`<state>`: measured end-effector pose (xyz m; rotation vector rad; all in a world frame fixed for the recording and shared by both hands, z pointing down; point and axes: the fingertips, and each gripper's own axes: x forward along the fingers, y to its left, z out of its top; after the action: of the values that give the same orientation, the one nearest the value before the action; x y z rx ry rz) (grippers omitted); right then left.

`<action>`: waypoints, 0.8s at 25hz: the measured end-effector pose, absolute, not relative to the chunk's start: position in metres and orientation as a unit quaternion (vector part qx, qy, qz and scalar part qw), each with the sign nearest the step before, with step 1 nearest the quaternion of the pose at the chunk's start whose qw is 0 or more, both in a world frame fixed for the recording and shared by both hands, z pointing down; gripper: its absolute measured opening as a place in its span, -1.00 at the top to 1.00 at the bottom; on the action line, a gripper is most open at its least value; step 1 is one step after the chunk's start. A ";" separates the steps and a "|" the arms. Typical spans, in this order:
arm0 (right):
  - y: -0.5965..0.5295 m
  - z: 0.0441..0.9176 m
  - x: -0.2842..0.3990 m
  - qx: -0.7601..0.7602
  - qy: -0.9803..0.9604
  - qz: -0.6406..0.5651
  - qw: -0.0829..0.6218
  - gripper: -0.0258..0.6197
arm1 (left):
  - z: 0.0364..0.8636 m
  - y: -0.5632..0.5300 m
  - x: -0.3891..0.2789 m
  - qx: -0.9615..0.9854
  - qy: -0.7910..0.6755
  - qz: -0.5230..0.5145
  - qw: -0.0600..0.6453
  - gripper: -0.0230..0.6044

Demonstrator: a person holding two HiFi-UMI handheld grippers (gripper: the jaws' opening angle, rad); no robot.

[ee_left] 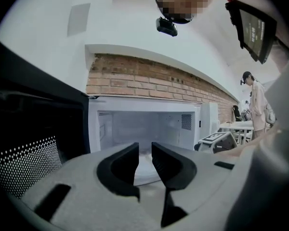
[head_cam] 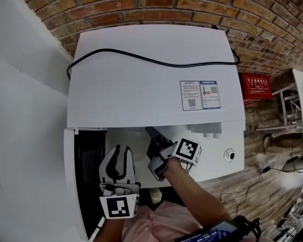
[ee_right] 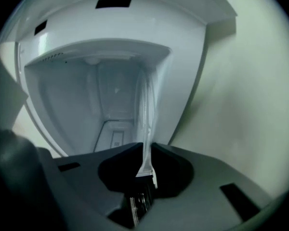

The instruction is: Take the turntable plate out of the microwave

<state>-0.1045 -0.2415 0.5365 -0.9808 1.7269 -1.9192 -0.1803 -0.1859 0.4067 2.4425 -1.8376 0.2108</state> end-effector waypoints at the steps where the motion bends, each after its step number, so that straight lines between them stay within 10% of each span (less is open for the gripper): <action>1: -0.241 0.535 -0.103 -0.347 0.614 -0.681 0.197 0.76 | 0.407 -0.186 -0.180 0.796 -0.600 0.069 0.042 0.63; 20: -0.197 0.539 -0.084 -0.360 0.627 -0.665 0.186 0.81 | 0.399 -0.181 -0.180 0.792 -0.607 0.065 0.017 0.63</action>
<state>-0.0840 -0.1966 0.5386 -1.0147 1.7658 -1.8730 -0.1805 -0.1815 0.3992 2.4611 -1.8851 0.2024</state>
